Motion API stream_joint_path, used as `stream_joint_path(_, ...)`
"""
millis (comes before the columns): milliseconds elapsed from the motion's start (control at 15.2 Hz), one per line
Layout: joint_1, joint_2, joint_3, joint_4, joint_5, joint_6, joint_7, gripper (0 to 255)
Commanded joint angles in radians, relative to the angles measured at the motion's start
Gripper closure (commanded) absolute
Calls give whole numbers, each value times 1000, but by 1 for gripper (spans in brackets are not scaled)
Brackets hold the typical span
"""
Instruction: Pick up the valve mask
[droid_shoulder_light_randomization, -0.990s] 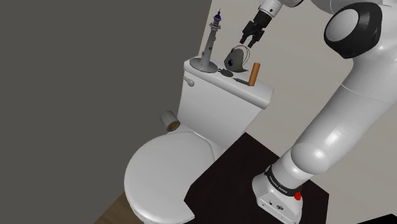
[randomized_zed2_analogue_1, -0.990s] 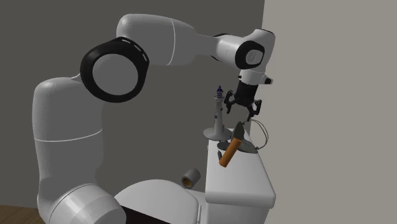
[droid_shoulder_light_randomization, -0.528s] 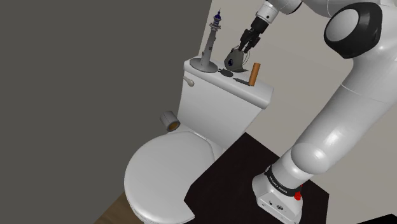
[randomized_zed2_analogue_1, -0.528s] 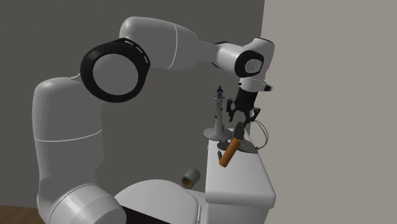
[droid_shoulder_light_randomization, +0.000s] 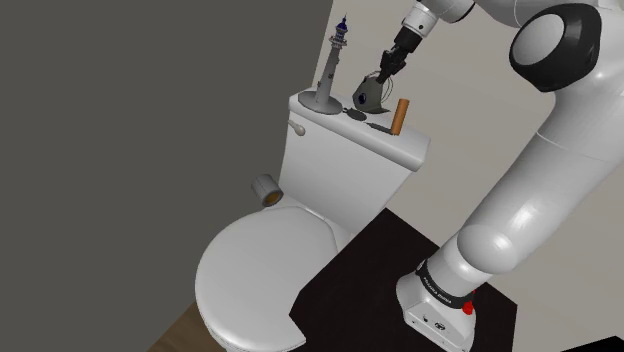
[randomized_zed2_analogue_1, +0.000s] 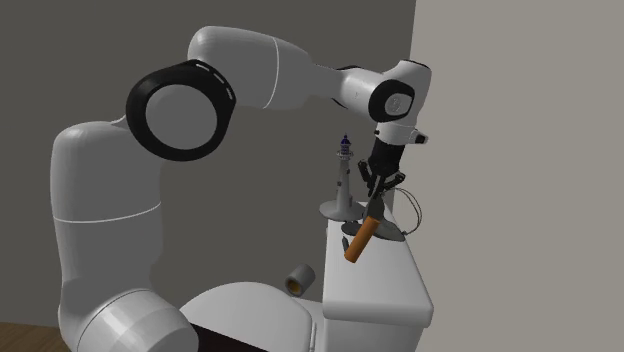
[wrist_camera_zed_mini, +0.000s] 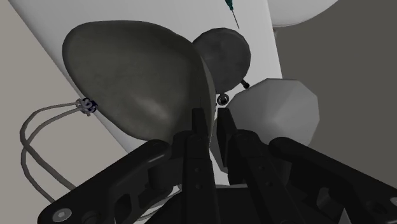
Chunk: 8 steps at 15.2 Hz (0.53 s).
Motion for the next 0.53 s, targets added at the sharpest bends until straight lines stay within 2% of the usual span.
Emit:
stream_joint_path(0,-1,3,0,3,1,-1,-1,255)
stream_joint_path(462,-10,18,-4,116,7,-98,16,255)
